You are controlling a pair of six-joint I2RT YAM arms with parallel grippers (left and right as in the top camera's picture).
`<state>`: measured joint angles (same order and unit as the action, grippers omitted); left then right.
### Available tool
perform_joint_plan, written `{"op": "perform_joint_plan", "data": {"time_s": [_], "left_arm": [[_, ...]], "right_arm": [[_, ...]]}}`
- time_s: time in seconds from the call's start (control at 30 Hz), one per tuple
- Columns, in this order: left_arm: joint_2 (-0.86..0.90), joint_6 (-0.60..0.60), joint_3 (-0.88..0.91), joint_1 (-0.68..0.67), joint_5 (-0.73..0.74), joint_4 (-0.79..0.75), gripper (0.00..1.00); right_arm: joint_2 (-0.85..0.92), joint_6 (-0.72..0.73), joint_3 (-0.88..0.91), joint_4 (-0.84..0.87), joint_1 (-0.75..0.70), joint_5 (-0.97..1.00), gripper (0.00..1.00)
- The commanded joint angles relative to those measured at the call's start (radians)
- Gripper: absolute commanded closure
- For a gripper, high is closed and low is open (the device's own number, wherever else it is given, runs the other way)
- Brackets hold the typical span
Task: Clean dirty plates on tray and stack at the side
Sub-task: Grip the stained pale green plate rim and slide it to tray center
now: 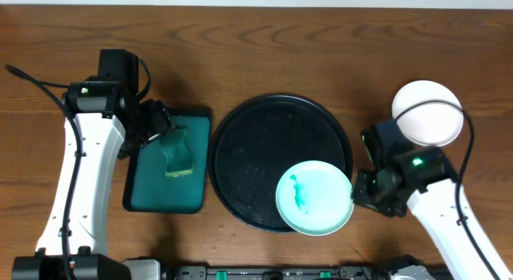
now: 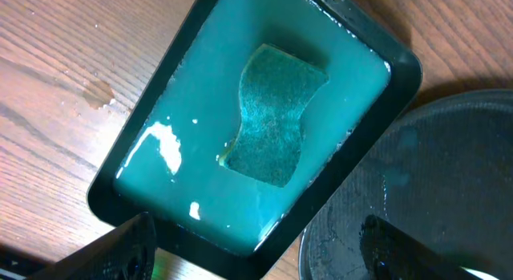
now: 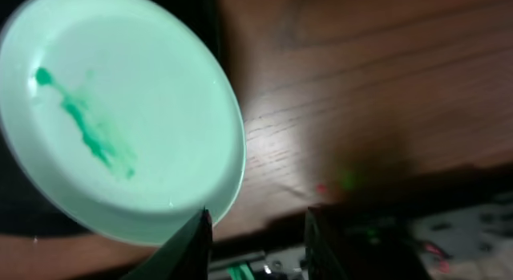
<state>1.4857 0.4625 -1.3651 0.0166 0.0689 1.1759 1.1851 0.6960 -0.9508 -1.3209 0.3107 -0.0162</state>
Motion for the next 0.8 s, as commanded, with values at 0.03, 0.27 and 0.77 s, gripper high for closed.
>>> {"op": "perform_joint_plan", "data": {"time_s": [0.03, 0.27, 0.77], "left_arm": [[0.005, -0.017, 0.008, -0.002, -0.005, 0.003, 0.18], [0.005, -0.017, 0.008, -0.002, -0.005, 0.003, 0.18], [0.005, -0.017, 0.008, -0.002, -0.005, 0.002, 0.19]], "right_arm": [[-0.005, 0.082, 0.193, 0.175, 0.018, -0.127, 0.65], [-0.002, 0.166, 0.336, 0.405, 0.018, -0.135, 0.66], [0.049, -0.008, 0.338, 0.591, 0.019, -0.152, 0.99]]}}
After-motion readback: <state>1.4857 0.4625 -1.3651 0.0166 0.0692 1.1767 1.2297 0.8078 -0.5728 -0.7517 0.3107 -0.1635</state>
